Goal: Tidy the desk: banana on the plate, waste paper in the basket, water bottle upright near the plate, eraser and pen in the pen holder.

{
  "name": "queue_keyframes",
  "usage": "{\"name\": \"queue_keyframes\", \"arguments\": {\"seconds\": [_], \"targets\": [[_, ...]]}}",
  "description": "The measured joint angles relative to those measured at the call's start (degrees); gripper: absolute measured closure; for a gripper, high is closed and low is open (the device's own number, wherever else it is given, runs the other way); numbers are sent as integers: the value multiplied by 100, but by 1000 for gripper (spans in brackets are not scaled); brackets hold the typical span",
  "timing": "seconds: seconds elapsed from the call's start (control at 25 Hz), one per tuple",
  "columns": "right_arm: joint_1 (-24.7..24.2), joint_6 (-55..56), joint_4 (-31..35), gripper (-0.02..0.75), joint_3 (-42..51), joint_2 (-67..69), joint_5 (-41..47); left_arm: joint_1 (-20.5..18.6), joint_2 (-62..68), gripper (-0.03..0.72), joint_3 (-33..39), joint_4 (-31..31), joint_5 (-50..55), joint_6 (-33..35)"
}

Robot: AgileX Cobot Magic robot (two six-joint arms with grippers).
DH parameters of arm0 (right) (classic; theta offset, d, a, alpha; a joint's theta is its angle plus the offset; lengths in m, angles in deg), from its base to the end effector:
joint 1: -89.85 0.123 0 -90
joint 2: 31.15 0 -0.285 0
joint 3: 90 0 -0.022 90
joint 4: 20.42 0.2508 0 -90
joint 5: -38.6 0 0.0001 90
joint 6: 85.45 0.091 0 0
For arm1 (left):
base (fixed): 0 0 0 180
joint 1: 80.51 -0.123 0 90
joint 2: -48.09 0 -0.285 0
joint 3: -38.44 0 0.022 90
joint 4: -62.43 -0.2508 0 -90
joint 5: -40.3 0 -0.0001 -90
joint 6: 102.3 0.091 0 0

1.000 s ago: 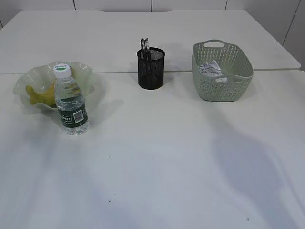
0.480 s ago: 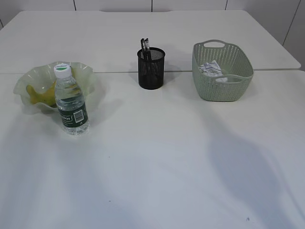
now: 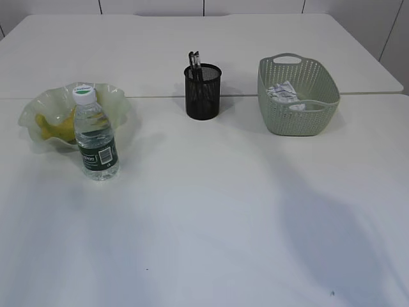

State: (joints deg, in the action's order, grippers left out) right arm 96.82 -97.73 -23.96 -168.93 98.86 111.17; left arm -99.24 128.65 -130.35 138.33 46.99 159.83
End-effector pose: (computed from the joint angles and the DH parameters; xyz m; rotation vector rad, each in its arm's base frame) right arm 0.4375 0.0481 0.4656 -0.3471 2.1311 -0.1279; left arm 0.2826 0.0849 0.4130 -0.0898 1.6329 0.2434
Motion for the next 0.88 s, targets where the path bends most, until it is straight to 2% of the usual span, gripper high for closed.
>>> {"name": "queue_keyframes", "arguments": {"seconds": [0.24, 0.48, 0.68, 0.88], "targets": [[116, 0, -122, 563, 350, -534, 36, 0, -829, 473, 836, 123, -556, 0], [116, 44, -265, 563, 771, -1241, 47, 0, -1430, 473, 1086, 393, -713, 0], [116, 90, -709, 563, 1708, -2104, 47, 56, -1539, 473, 1086, 681, -669, 0], [116, 191, -945, 563, 3174, -3203, -68, 349, -1539, 473, 1138, 732, -542, 0]]}}
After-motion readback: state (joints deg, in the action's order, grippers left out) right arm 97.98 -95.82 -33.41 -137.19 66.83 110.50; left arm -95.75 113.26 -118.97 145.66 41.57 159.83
